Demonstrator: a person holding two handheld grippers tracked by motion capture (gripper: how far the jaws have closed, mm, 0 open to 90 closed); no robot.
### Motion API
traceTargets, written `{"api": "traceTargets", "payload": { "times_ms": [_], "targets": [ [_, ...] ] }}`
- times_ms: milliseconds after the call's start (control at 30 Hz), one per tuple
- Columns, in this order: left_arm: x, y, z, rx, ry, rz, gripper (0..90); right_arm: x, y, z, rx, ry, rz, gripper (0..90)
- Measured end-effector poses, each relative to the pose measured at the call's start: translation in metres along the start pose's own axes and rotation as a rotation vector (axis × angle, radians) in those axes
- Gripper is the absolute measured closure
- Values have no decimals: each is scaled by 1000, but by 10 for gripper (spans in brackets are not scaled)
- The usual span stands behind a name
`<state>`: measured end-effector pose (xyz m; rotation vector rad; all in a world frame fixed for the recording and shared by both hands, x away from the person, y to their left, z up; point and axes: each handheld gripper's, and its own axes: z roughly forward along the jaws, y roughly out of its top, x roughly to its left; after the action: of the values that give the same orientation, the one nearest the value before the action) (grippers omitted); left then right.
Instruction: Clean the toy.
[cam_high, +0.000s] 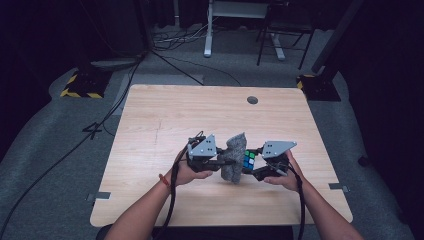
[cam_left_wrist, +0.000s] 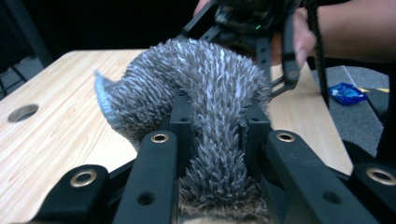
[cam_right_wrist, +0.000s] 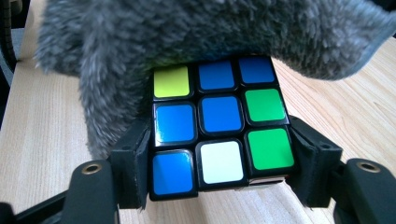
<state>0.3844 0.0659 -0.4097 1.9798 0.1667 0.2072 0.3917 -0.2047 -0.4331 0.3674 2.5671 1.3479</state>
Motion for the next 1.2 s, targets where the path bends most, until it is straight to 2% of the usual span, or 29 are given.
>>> {"api": "traceTargets", "payload": {
  "times_ms": [100,133,200,333,400,500,567,700,767,867,1000,1133,1200],
  "targets": [
    [7,-5,-3,8,20,-19,735,0,-1,-1,2,1,1,340],
    [8,-6,-3,25,41,-11,735,0,-1,-1,0,3,-2,341],
    [9,-10,-3,47,47,-9,734,0,0,-2,1,-2,-5,340],
    [13,-16,2,132,62,14,732,0,0,-5,-8,-8,0,341],
    [17,-22,5,171,40,-4,732,-1,0,-7,-17,-9,2,340],
    [18,-26,10,194,-1,-25,731,-1,0,-9,-16,-14,2,341],
    [16,-25,13,219,6,-11,731,-1,0,-10,-11,-12,0,341],
    [19,-28,15,237,23,-42,729,-2,-1,-10,-14,-13,4,341],
    [18,-27,14,214,16,-35,729,-2,0,-10,-8,-18,2,341],
    [9,-16,8,142,-8,2,731,0,2,-8,9,-25,-1,341],
    [3,-5,3,63,-25,-4,730,-2,2,-7,19,-29,13,341],
    [3,-3,1,19,-37,-18,730,-1,3,-3,35,-25,15,341],
    [4,-3,0,19,-40,-17,729,0,3,-1,45,-21,11,341]
  ]
}}
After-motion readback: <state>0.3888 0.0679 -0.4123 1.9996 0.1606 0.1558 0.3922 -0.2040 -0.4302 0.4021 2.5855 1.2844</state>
